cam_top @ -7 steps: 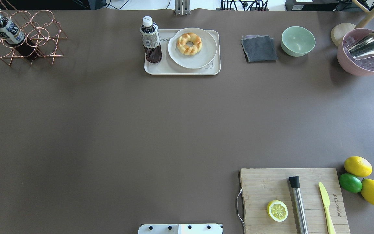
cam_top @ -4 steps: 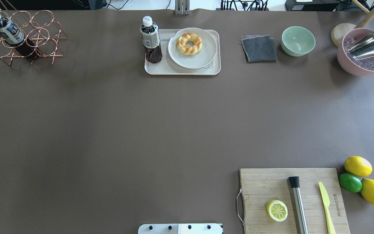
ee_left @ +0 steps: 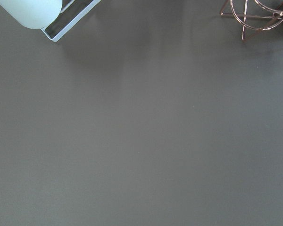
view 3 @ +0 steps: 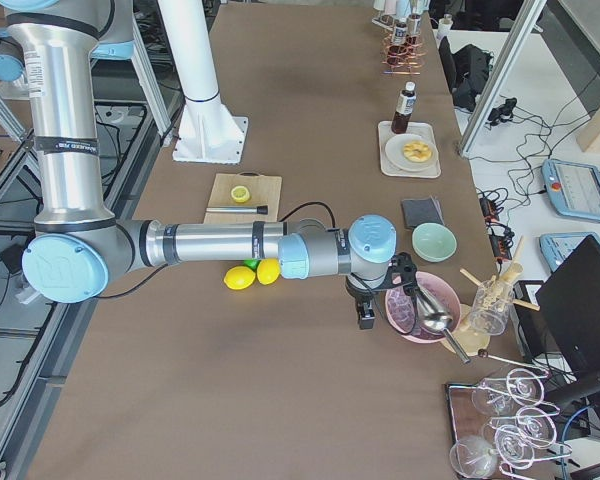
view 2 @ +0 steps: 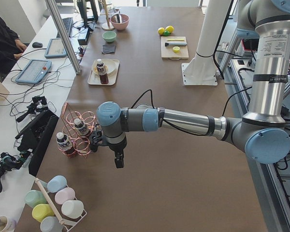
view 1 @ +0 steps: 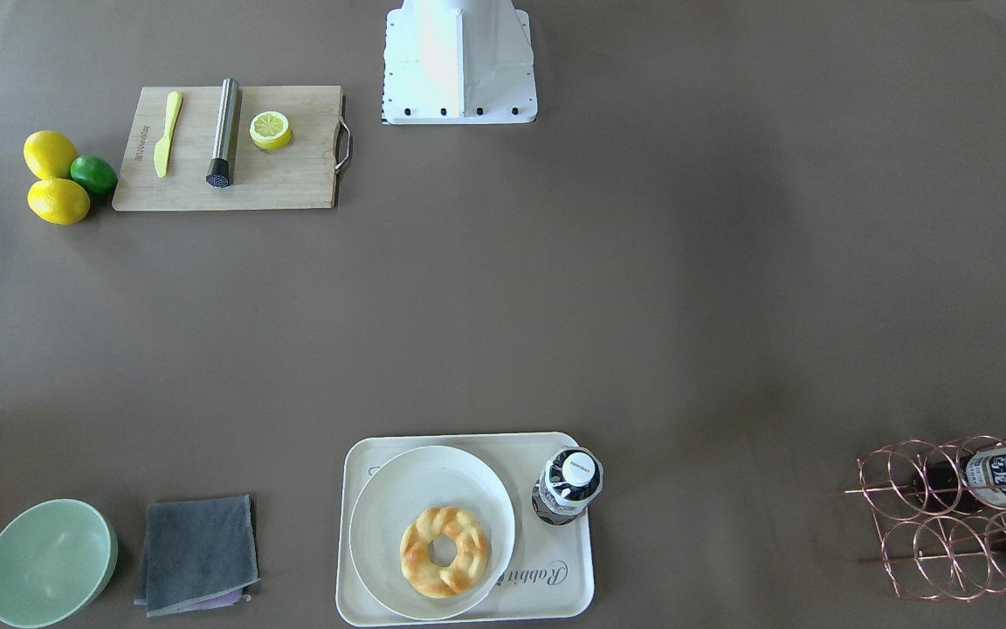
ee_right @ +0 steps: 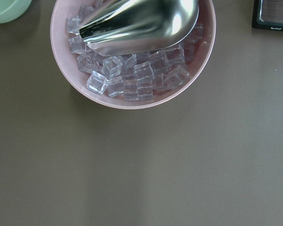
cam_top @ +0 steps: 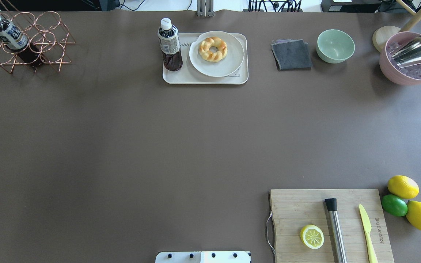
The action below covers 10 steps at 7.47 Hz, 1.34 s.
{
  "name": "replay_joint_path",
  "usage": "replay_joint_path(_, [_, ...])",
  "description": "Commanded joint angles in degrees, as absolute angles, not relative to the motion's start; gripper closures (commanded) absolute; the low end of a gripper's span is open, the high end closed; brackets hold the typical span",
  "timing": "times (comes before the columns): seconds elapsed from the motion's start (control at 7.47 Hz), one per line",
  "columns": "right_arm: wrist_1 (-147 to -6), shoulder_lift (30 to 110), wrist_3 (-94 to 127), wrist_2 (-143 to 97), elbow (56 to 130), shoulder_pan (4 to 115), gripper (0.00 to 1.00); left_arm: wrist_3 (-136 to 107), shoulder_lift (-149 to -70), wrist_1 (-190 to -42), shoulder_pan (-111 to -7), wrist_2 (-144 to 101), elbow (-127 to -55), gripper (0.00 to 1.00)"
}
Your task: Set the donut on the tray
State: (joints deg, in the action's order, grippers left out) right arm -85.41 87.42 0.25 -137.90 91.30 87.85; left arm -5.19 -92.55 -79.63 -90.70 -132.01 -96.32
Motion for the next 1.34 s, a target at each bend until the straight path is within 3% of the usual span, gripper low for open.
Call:
replay_joint_path(0.0, [-85.4, 87.6, 0.3, -139.1, 91.3, 88.1, 0.0, -5.2, -92.3, -79.6, -90.7, -132.0, -96.4, 0.02])
replay_joint_path(1.21, [-85.4, 87.5, 0.3, -139.1, 92.1, 88.5, 0.0, -5.2, -91.3, -79.6, -90.6, -132.1, -96.3, 0.02])
